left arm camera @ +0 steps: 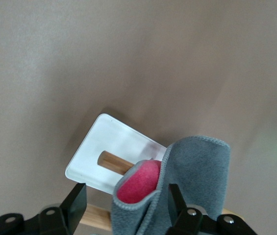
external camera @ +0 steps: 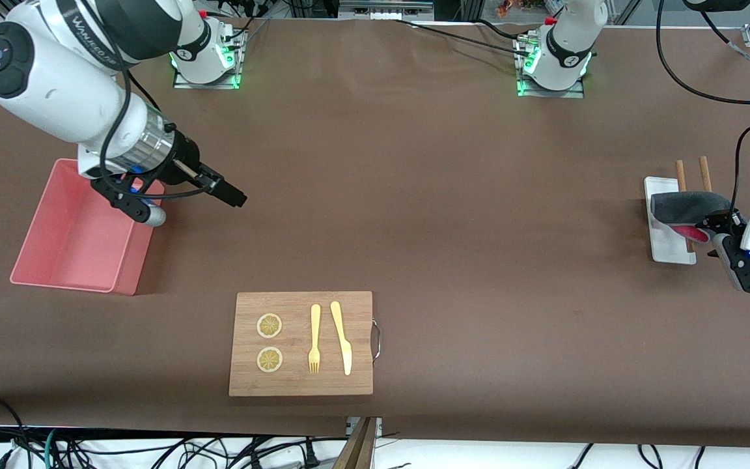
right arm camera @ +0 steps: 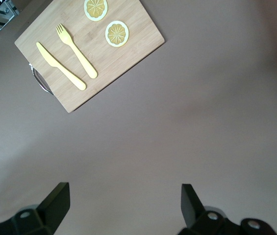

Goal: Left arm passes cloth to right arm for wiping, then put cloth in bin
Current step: 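Close the left gripper on the cloth while the right gripper moves inward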

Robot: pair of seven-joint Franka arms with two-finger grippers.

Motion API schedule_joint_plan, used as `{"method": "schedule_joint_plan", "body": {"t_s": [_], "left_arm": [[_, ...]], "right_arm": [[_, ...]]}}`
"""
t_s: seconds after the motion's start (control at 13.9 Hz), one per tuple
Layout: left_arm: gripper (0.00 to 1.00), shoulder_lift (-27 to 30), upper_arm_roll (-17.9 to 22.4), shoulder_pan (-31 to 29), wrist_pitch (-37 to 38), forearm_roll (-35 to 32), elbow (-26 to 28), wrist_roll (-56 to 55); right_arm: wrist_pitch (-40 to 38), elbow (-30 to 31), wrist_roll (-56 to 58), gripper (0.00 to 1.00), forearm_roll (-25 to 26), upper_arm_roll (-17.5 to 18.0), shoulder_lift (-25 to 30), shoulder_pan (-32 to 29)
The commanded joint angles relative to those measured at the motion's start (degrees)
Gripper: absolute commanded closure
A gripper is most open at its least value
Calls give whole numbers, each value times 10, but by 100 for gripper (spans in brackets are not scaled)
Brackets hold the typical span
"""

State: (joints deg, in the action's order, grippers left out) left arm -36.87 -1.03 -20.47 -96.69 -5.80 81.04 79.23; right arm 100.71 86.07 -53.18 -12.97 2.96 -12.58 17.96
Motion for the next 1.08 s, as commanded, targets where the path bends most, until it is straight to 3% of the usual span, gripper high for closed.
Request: {"method": "schedule_joint_plan", "body": {"t_s": [0.0,0.22,1.01], "left_arm": [[25,23,-11,1,17,4,-3,14],[25,23,-10,0,24,1,-21,29],[31,9,-7,-25,32,11,7,35]], "right_arm": [[2,-10,-17,0,-9,-4,-7,5],[11,-10,-31,0,-17,-4,-9,15],[12,-10,-42,0,-18,-3,-9,16]]}}
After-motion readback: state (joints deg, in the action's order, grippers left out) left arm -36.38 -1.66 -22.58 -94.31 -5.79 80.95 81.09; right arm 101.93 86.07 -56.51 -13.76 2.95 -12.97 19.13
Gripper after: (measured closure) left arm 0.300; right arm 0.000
